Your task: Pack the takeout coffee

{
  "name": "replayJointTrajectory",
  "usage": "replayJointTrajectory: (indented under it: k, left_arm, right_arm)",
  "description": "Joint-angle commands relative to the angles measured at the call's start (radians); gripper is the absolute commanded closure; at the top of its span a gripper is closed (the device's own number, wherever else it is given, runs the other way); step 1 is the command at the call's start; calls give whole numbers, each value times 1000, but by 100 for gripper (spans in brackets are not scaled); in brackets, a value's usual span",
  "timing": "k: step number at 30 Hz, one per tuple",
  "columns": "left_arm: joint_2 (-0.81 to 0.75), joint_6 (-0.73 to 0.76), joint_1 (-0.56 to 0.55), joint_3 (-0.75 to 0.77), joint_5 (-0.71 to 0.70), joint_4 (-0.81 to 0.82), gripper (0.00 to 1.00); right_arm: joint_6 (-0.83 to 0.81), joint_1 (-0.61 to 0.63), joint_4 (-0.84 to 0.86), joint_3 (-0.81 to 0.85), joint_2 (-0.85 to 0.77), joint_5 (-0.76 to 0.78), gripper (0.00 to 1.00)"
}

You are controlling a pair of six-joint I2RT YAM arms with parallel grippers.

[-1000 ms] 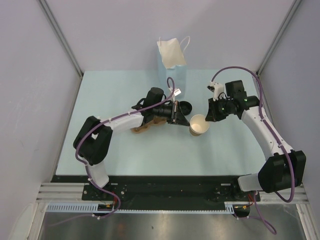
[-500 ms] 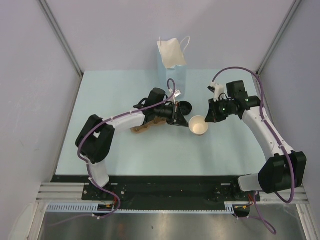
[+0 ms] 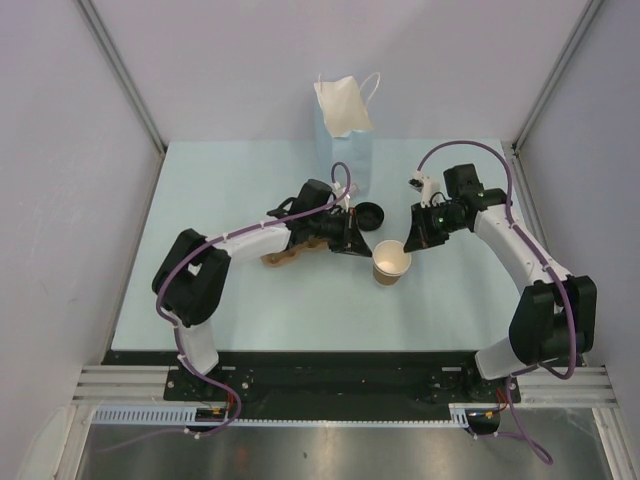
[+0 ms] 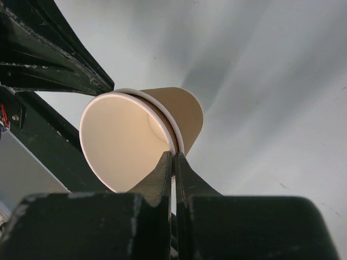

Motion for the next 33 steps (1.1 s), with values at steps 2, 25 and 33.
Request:
replayJointTrajectory:
  k: [2, 25, 33]
  left_arm:
    - [-42, 71, 17, 3, 19, -7, 100]
    - [-101, 176, -37, 121, -138, -205, 62]
    - [-79, 184, -58, 144, -147, -211, 67]
  right_arm:
    - [21, -17, 32, 3, 7, -30, 100]
    - [61, 58, 64, 1, -35, 37, 100]
    - [57, 63, 63, 1, -42, 47, 100]
